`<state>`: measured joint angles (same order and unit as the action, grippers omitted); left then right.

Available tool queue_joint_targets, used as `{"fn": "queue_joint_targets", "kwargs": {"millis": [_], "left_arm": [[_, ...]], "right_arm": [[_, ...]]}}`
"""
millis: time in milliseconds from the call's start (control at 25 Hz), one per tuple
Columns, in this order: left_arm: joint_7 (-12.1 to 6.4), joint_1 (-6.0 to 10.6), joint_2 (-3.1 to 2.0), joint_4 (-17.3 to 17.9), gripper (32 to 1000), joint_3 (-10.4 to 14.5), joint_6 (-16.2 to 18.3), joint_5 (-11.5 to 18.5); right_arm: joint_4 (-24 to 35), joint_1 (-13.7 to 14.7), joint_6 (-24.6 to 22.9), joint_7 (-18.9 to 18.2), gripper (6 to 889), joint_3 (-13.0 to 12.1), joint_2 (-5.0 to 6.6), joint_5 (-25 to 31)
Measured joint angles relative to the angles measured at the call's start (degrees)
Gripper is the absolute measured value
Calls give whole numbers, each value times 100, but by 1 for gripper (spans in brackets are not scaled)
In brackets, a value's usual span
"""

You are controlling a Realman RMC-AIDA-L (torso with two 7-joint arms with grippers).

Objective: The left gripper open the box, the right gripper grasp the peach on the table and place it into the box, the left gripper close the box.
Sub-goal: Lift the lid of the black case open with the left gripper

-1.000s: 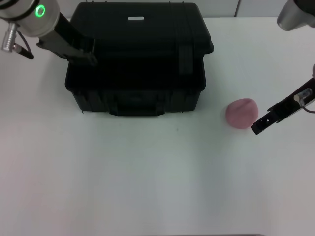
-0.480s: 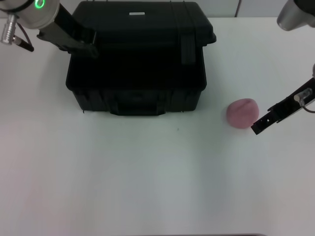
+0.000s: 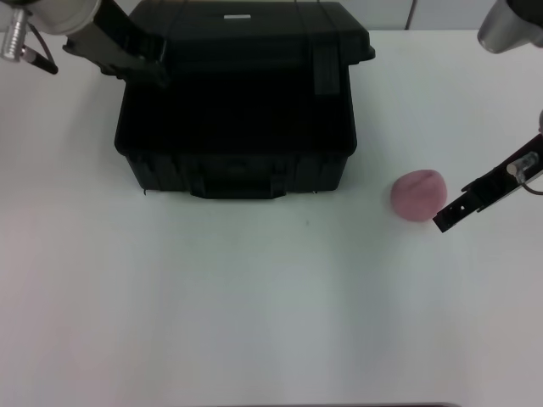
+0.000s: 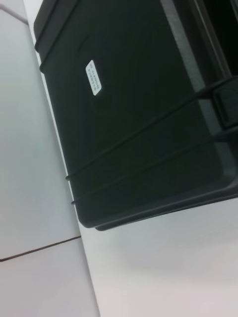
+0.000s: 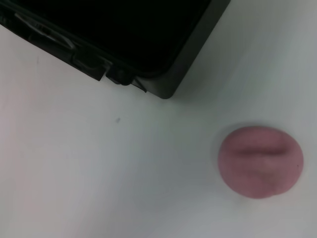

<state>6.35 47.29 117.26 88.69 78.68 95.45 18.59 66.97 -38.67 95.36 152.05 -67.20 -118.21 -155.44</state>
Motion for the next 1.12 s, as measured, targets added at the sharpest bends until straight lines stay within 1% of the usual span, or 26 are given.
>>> {"fn": "queue_joint_targets", "kwargs": {"millis": [480,720,1000,1120], "left_arm": [[-34,74,-8,44,388,-15,32,-47],[-47,89,-9,52,388,-10,34,-166],[-55,100,-10,53,387,-15,34,-202],[-56,126,-8,55,387,-16,34,-284]], "right_arm": [[0,0,0,0,813,-1,0,6],[0,0,0,0,812,-3,0,7],[0,-1,0,0,812,-4,0,15],[0,-3,0,0,812,-4,0,15]]}}
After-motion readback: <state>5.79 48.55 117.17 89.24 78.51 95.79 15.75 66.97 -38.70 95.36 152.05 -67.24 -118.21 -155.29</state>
